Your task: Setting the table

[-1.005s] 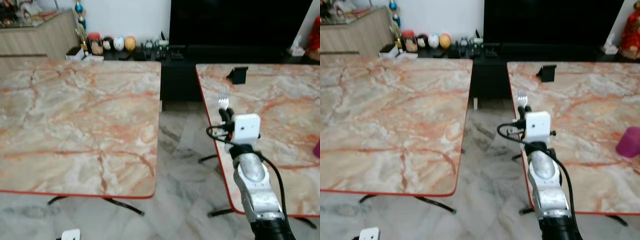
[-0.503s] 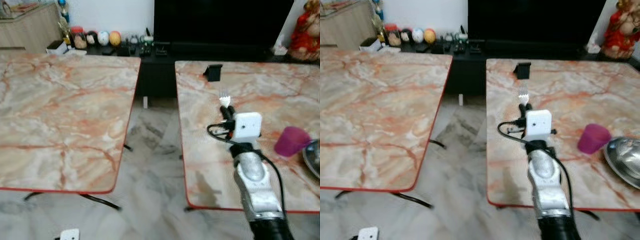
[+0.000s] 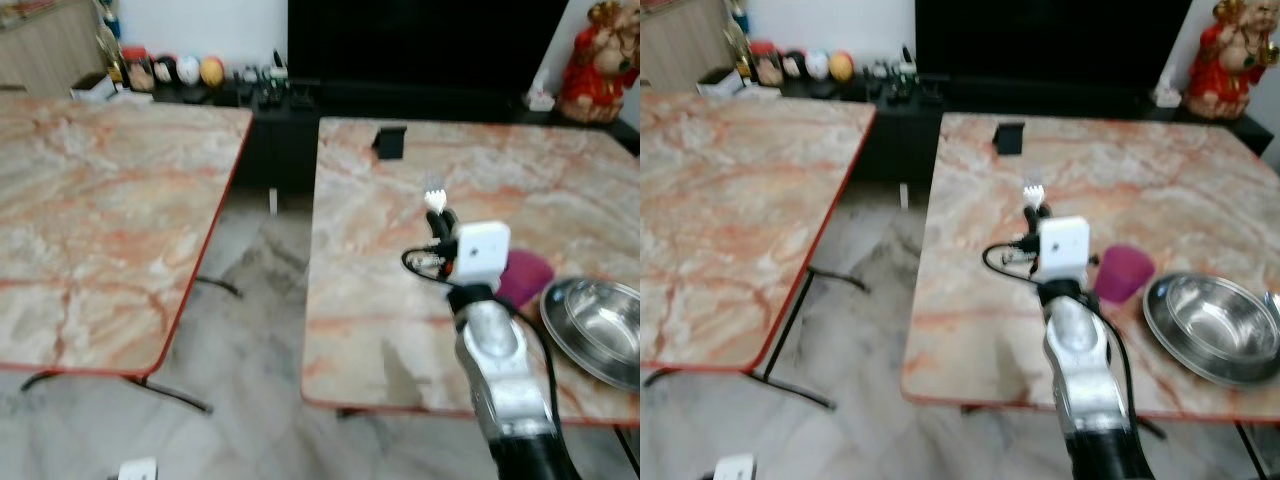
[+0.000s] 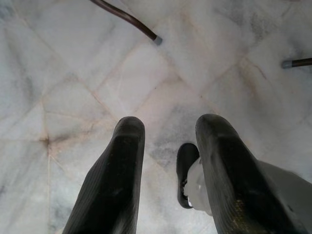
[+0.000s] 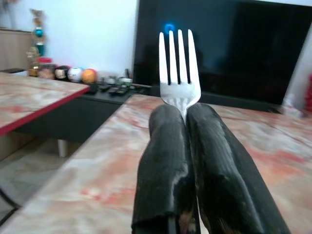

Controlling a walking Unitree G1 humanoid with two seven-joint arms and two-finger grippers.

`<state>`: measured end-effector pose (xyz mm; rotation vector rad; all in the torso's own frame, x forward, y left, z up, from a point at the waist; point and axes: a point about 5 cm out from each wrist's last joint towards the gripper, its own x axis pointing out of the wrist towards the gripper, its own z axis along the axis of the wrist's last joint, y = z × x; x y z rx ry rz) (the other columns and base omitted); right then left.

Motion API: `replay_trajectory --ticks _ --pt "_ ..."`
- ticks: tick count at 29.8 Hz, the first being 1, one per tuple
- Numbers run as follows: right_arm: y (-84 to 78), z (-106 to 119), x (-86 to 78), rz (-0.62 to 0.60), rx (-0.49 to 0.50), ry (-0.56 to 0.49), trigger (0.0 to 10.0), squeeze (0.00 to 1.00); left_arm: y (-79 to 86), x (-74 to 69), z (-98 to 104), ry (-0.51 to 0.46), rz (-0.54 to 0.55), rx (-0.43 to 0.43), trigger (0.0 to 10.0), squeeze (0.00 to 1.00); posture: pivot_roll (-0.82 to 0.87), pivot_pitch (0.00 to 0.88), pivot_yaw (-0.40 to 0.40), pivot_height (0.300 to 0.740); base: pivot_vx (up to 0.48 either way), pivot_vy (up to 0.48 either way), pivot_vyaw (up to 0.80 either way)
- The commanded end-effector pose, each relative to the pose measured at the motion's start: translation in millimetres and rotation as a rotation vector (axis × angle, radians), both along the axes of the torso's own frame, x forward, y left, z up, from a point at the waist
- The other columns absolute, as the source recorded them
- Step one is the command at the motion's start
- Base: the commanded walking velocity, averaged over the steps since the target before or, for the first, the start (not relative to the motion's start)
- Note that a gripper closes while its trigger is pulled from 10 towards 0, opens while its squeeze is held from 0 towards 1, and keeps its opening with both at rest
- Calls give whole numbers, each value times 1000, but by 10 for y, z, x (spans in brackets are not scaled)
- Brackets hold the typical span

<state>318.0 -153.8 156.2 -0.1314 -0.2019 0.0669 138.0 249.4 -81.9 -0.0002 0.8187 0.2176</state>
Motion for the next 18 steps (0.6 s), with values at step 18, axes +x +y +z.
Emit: replay_trajectory --ticks 18 --pt "-116 61 -3 -42 -7 -21 10000 0 -37 -87 -52 42 0 -17 10000 0 -53 0 -8 724 0 -299 0"
